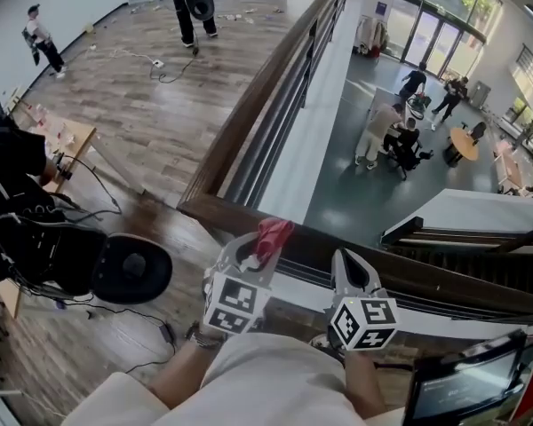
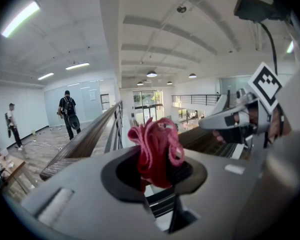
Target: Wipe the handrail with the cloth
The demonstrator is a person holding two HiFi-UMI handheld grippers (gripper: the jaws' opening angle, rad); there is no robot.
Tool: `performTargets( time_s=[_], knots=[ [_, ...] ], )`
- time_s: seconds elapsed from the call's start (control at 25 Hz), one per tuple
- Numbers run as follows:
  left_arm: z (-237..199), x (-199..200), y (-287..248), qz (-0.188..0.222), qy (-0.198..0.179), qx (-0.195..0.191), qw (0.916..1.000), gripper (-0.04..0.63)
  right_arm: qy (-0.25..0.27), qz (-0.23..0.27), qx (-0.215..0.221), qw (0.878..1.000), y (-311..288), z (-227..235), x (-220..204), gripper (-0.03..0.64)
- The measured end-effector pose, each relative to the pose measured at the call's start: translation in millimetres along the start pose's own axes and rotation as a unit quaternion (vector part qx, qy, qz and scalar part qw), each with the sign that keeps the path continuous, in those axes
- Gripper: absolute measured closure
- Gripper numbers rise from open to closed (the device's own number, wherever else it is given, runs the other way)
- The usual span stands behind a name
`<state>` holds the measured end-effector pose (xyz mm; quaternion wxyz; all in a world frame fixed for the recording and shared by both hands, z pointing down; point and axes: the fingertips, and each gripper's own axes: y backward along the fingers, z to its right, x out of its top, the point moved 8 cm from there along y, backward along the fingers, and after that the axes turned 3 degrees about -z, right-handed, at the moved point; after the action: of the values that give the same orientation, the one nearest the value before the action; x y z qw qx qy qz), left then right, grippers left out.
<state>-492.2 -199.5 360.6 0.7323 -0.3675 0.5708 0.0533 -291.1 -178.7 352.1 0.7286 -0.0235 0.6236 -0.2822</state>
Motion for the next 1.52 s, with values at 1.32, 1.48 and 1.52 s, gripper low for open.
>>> performTargets(
  time_s=[1.32,1.48,1.52],
  knots=[
    [14.5,10.1,-2.9,-0.001,0.027,0.026,0.9993,0.477,-0.017,-0.001,-0.028,0.999,32.8,48.0,-4.8,0.614],
    [12.7,10.2,-4.6,-0.003,0.023,0.031,0.9992,0.477,-0.017,-0.002,-0.026,1.0,30.2,49.9,-3.9,0.614],
    [12.6,10.3,-5.5,-0.005,0.022,0.031,0.9993,0.477,-0.018,-0.002,-0.025,1.0,29.7,51.0,-4.1,0.614]
  ],
)
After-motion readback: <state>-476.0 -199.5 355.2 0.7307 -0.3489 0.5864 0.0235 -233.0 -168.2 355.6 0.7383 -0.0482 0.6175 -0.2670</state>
